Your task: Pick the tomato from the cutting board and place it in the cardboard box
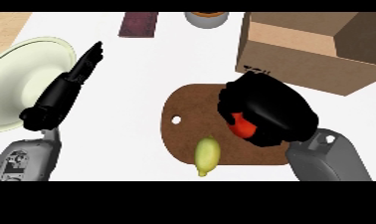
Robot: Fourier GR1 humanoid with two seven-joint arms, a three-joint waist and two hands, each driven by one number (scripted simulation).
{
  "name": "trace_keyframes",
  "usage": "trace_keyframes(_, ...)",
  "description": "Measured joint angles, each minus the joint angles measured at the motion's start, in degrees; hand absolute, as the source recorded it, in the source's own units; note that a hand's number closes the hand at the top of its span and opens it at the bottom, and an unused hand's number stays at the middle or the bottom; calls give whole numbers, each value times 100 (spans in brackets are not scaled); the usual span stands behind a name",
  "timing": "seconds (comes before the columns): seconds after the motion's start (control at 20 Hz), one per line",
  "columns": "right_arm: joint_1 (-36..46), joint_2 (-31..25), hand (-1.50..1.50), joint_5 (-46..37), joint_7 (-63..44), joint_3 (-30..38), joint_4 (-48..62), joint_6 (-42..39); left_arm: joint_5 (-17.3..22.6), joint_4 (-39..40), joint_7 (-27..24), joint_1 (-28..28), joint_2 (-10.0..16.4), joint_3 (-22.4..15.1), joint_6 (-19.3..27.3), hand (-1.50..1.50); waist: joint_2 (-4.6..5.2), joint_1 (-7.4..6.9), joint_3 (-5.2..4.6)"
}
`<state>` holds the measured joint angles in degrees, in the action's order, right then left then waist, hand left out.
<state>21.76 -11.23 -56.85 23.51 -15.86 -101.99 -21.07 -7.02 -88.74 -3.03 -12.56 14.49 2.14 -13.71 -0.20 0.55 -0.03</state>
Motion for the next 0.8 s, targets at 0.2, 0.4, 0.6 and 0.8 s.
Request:
trace_keyframes(0.2,199,316,150,456,-687,882,-77,-135,-42,-92,66,35,-26,-34,22,0,5,-18,1)
trace_keyframes(0.4,775,501,150,713,-1476,1633,106,-269,-97,-91,63,-2,-73,-76,46,0,14,-48,1)
trace_keyframes(0.6,1484,316,150,921,-1804,2394,830,-216,-101,-84,41,-24,-87,-70,24,0,29,-92,1)
trace_keyframes(0.8,2146,-87,150,970,-1715,2862,1892,-12,-129,-26,-47,-28,-129,-77,16,0,40,-124,1)
